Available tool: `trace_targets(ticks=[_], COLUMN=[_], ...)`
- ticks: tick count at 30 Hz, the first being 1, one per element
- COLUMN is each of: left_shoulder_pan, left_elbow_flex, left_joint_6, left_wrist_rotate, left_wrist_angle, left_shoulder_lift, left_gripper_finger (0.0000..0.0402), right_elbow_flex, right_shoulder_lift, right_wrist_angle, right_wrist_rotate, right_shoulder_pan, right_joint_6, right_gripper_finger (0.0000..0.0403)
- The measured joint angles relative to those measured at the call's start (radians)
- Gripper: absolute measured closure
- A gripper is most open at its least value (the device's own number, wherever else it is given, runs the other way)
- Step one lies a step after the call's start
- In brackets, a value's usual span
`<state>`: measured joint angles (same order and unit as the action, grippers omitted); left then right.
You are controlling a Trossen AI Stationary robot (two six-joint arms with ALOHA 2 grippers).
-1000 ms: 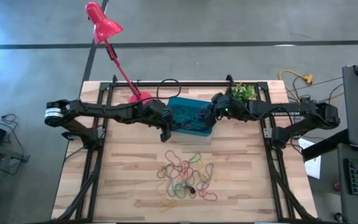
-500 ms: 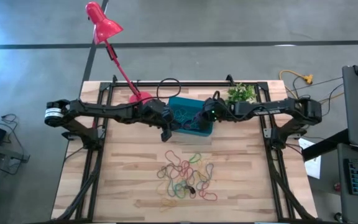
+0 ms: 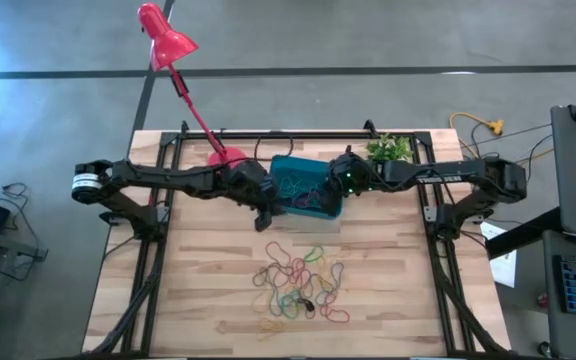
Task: Pick and place rubber bands into bin
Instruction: Put the red rubber band into the blue bin
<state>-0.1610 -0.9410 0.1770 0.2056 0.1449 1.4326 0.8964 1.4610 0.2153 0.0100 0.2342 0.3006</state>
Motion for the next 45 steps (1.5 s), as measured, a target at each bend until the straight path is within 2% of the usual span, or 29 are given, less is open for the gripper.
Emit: trace_targets(ticks=[2,4,9,14,19,24,29,33,39,45], left_shoulder_pan=[0.007,0.022,0.077,0.122,0.144,0.146,0.157,0.17,0.184,0.198], left_elbow_flex=[0.006,0.016,0.057,0.087,0.083,0.075,0.076,0.076,0.076,0.075], left_joint_6=[-0.035,-0.074,-0.157,-0.24,-0.293,-0.337,-0.399,-0.453,-0.506,-0.534], left_wrist_rotate=[0.095,0.162,0.176,0.158,0.156,0.155,0.158,0.161,0.161,0.162], left_wrist_angle=[0.059,0.126,0.208,0.181,0.057,-0.011,-0.006,-0.009,-0.043,-0.088], left_shoulder_lift=[0.0,0.0,0.0,0.019,0.077,0.155,0.208,0.23,0.257,0.292], left_gripper_finger=[0.0281,0.0281,0.0281,0.0281,0.0281,0.0281,0.0281,0.0281,0.0281,0.0281], right_elbow_flex=[0.0,0.0,-0.013,-0.05,-0.081,-0.104,-0.121,-0.125,-0.127,-0.129], right_shoulder_lift=[-0.023,-0.044,-0.097,-0.138,-0.162,-0.167,-0.166,-0.166,-0.166,-0.166], right_wrist_angle=[0.019,0.059,0.146,0.154,0.155,0.156,0.156,0.156,0.156,0.155], right_wrist_rotate=[0.113,0.168,0.168,0.108,0.018,-0.014,-0.023,-0.098,-0.2,-0.223], right_shoulder_pan=[-0.015,-0.042,-0.138,-0.243,-0.338,-0.416,-0.491,-0.554,-0.62,-0.631], right_joint_6=[-0.037,-0.051,-0.071,-0.012,0.07,0.159,0.247,0.307,0.375,0.41], right_gripper_finger=[0.0252,0.0246,0.0246,0.0258,0.027,0.0278,0.028,0.0283,0.0287,0.0287])
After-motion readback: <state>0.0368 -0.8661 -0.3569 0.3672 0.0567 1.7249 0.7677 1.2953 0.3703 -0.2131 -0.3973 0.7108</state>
